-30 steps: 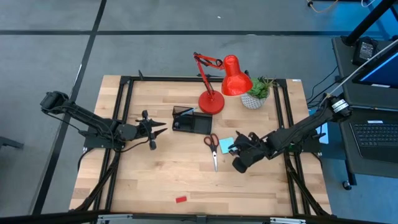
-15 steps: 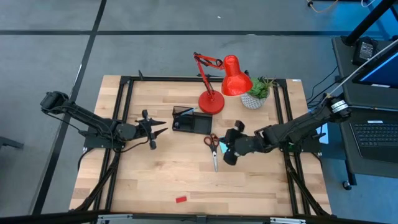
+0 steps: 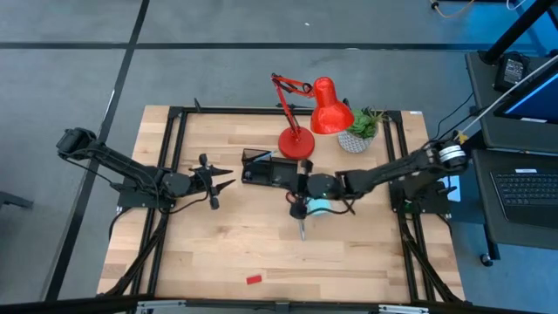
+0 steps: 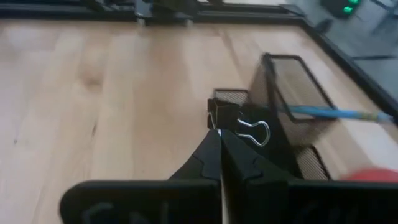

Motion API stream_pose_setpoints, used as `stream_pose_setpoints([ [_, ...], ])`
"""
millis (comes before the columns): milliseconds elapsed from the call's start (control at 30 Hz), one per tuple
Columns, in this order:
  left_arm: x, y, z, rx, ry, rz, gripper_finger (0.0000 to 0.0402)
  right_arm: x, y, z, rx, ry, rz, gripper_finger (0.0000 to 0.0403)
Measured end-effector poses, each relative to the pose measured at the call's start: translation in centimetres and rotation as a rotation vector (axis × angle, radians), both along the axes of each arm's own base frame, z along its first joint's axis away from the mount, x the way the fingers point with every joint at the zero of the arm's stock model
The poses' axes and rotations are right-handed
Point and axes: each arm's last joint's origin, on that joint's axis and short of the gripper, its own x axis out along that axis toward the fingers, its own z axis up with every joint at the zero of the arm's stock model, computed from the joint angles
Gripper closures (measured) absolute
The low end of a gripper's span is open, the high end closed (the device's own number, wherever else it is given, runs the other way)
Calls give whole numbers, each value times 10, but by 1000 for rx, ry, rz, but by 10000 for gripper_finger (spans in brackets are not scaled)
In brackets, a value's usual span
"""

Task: Pick and place office supplies into organizer
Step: Put the black binder clip into the black desk organizer

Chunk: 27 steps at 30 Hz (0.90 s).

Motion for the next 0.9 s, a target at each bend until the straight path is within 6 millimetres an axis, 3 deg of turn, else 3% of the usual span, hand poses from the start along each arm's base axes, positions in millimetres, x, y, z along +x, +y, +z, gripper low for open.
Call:
stream_pose_setpoints([
  [400,0,0,0,9,4,-2,269,27,-39,-39,33,-51,-14,403],
  [900,0,0,0,33,17,-8,272,38,-59,-73,49,-62,-42,403],
])
